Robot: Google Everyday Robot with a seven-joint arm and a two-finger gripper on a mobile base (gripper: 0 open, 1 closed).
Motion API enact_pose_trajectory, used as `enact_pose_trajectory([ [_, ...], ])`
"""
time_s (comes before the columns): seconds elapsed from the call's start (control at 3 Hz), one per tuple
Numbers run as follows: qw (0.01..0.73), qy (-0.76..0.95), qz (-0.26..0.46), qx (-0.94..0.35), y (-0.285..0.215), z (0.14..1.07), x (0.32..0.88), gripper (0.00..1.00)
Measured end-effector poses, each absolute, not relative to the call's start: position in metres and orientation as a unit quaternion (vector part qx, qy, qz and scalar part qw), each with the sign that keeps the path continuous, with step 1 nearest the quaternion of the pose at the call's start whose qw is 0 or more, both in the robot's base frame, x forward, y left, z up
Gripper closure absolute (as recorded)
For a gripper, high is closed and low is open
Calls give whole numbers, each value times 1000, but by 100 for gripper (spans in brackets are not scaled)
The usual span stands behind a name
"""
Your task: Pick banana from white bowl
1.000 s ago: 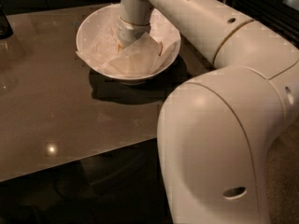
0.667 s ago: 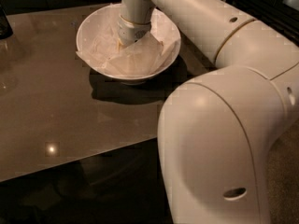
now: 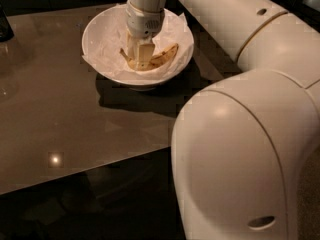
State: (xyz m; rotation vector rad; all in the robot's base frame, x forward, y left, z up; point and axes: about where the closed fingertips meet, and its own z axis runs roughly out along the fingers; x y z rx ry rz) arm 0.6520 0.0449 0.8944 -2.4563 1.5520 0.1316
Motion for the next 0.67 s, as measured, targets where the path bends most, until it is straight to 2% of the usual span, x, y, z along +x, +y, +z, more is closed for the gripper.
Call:
enact_pose_trajectory([
  [0.67,132,529,24,-838,49,911,654,100],
])
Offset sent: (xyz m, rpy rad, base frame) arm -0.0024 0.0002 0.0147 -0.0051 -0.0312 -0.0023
